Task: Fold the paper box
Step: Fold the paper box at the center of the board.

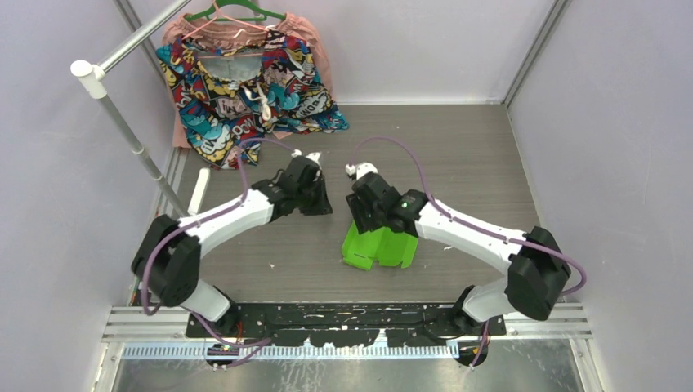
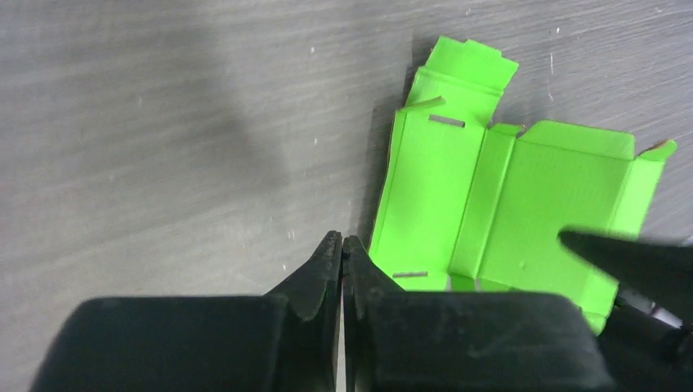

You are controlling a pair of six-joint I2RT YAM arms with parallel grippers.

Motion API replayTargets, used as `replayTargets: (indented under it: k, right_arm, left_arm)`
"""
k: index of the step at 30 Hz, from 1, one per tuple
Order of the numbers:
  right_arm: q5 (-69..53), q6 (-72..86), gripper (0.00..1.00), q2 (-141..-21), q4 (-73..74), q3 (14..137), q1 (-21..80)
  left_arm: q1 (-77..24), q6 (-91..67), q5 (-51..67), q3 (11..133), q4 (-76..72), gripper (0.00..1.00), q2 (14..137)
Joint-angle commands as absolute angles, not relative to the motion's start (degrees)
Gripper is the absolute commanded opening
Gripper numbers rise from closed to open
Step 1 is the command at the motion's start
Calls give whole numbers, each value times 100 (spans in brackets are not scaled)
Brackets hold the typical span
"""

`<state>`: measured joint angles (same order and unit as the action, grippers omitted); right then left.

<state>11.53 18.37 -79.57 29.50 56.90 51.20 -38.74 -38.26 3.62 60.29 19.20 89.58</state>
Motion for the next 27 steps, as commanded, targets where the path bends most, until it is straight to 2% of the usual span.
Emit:
replayTargets:
  k: [1,5,9,15,24,27]
  right_arm:
    - [700,1766,52,-8436,3263,6662,4686]
    - [162,1718,53,-9158,3799,7574,4588]
    - [119,1893,53,-9813,4590,8277,4677]
    - [358,2263,53,-10457,5246,8800,5013]
    - [658,2580,56,-11225,5700,9302,5350]
    - [751,2630,57,-11412,5891,9461,5402]
  left_arm:
    - [-3876,-4215,263,5271,1653,0,8282]
    - [-3876,-4554,445,4585,1454,0,7926]
    - [-3883,-4830,613,3907,1161,8,7591]
    - [-3892,-5235,747,3094,646,8,7176]
    - [-3894,-5317,756,2867,499,24,7053]
    - [-3894,-5317,777,2847,440,25,7075]
